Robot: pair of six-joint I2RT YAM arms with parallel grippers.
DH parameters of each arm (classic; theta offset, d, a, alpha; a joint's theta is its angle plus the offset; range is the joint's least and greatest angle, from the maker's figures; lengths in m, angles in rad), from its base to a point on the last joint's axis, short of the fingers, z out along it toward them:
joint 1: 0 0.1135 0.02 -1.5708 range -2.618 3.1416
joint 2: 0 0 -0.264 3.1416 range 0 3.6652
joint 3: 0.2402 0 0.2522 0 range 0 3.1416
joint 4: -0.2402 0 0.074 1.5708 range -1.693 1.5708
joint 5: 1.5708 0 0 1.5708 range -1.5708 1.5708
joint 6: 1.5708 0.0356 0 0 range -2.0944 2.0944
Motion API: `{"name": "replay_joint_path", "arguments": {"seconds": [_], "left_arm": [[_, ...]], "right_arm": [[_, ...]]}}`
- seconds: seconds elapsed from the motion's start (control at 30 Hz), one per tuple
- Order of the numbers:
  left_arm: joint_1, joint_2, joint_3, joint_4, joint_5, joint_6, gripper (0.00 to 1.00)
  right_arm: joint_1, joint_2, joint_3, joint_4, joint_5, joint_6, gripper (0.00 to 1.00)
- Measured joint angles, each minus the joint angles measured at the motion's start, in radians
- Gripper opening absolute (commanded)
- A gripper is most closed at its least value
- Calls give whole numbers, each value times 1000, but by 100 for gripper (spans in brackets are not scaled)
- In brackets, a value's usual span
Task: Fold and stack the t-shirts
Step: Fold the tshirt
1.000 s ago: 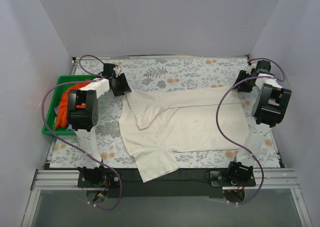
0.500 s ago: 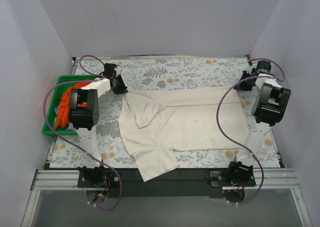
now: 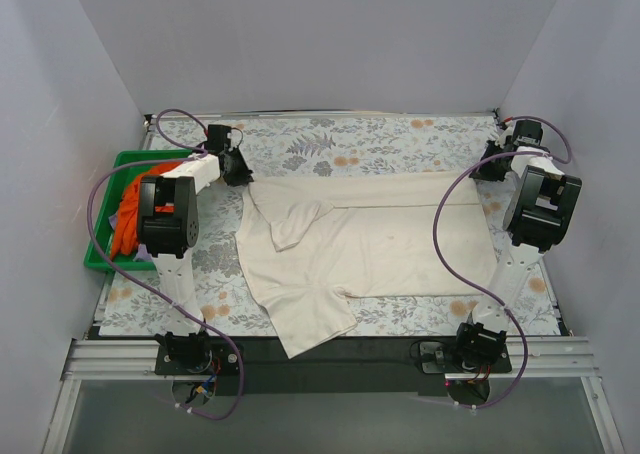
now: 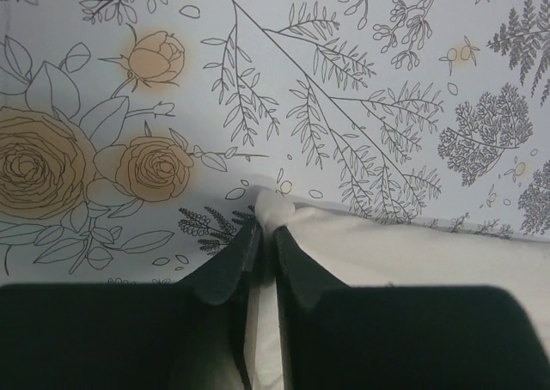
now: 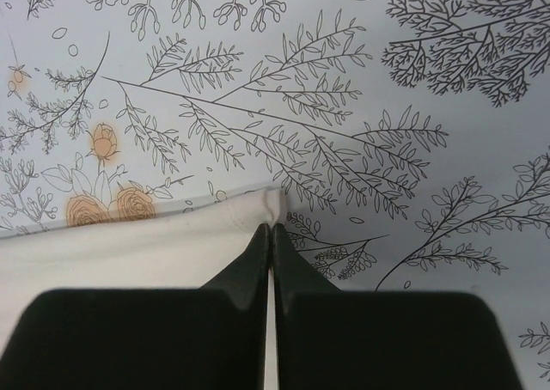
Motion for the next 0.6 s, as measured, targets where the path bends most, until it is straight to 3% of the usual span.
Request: {"name": "replay_joint_path", "arguments": {"seconds": [0.03, 0.1, 0.3, 0.43, 0.6], "left_arm": [[0, 0, 0, 0, 0, -2, 31], [1, 0, 5, 8, 4, -6, 41], [11, -11, 14, 21, 7, -7, 72], [4, -52, 14, -13, -17, 2, 75], [-66, -201, -21, -48, -100, 49, 72]], "right_arm": [[0, 0, 0, 0, -1, 2, 5], [0, 0, 0, 0, -2, 10, 12], [3, -11, 0, 10, 5, 27, 46], [13, -74, -46, 14, 43, 35, 63], [43, -233, -122, -7, 110, 51, 66]]}}
